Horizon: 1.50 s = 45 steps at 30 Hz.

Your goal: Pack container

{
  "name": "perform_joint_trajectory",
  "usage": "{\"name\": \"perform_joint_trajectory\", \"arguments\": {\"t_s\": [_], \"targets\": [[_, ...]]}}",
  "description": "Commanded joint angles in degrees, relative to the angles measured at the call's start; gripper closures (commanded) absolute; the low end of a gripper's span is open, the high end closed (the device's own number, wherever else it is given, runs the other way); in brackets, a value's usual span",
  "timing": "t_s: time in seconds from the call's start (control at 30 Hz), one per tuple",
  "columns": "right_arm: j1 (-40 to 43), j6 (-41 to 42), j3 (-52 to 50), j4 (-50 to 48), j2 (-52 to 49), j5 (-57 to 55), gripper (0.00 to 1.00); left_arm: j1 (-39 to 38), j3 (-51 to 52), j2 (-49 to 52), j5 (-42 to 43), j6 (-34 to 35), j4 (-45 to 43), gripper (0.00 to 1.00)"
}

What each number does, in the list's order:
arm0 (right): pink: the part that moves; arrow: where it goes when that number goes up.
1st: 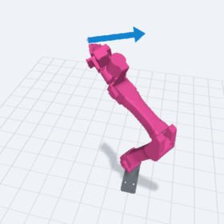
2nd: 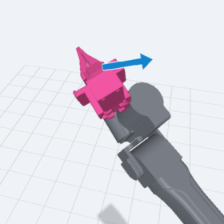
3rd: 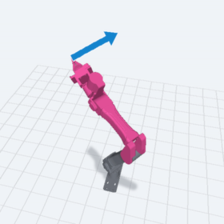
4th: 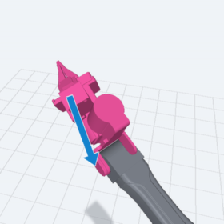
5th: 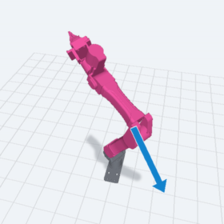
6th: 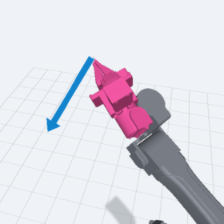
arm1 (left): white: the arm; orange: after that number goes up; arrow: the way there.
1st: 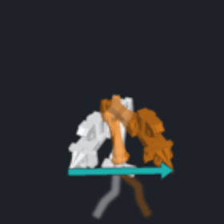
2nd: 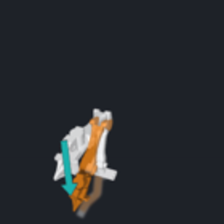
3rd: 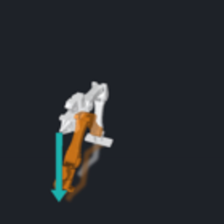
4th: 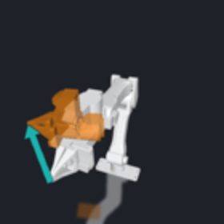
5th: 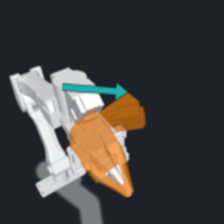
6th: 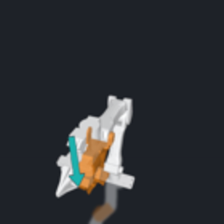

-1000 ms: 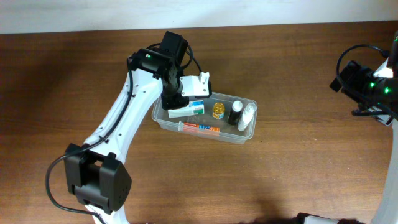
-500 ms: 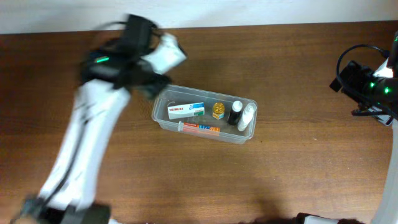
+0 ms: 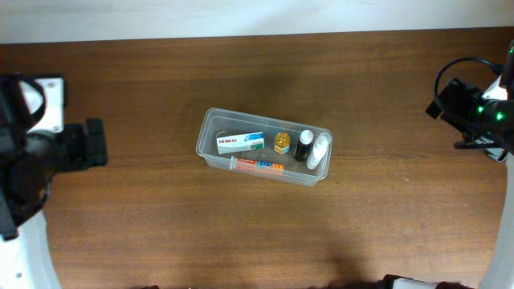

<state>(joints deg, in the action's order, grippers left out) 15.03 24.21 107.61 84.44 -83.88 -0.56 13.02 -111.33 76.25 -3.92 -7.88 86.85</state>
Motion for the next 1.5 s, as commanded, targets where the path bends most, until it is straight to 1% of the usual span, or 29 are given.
{"name": "perform_joint_trajectory", "arguments": {"t_s": [0.0, 0.2, 0.33, 0.47, 0.73, 0.83, 1.0, 1.07, 1.17, 1.27, 1.33, 1.47], "targets": [[0.4, 0.3, -0.2, 0.0, -1.4, -0.1, 0.02, 2.2, -0.3, -2.9, -0.2, 2.5, 1.2, 0.0], [0.3, 0.3, -0.4, 0.0, -1.4, -0.1, 0.02, 2.4, -0.3, -5.3, -0.2, 2.5, 2.6, 0.0], [-1.5, 0.3, -0.5, 0.0, 1.0, -0.1, 0.02, 2.4, -0.3, -5.5, -0.2, 2.5, 2.7, 0.0], [-6.8, 0.3, -0.5, 0.0, 5.4, -0.1, 0.02, 2.4, -0.3, -5.4, -0.2, 2.5, 2.7, 0.0], [-23.1, 0.3, -0.5, 0.0, 13.2, -0.1, 0.02, 2.4, -0.3, -5.5, -0.2, 2.5, 2.7, 0.0], [-25.4, 0.3, -0.5, 0.0, 15.1, -0.1, 0.02, 2.4, -0.3, -5.5, -0.2, 2.5, 2.7, 0.0], [-25.8, 0.0, -1.8, -0.1, 18.4, -0.5, 0.02, 2.4, -0.3, -5.5, -0.2, 2.5, 2.7, 0.0], [-25.8, -1.4, -3.6, -1.6, 20.4, -6.6, 0.02, 2.4, -0.3, -5.5, -0.2, 2.5, 2.7, 0.0], [-25.8, -1.5, -9.2, -7.0, 25.0, -15.7, 0.02, 2.4, -0.3, -5.5, -0.2, 2.5, 2.7, 0.0], [-25.8, -1.5, -19.1, -16.7, 31.4, -22.5, 0.02, 2.4, -0.3, -5.5, -0.2, 2.5, 2.7, 0.0], [-25.8, -1.5, -27.7, -23.6, 36.5, -24.2, 0.02, 2.4, -0.3, -5.5, -0.2, 2.5, 2.7, 0.0], [-25.7, -1.4, -46.2, -33.0, 47.0, -25.6, 0.02, 2.4, -0.3, -5.5, -0.2, 2.5, 2.7, 0.0]]}}
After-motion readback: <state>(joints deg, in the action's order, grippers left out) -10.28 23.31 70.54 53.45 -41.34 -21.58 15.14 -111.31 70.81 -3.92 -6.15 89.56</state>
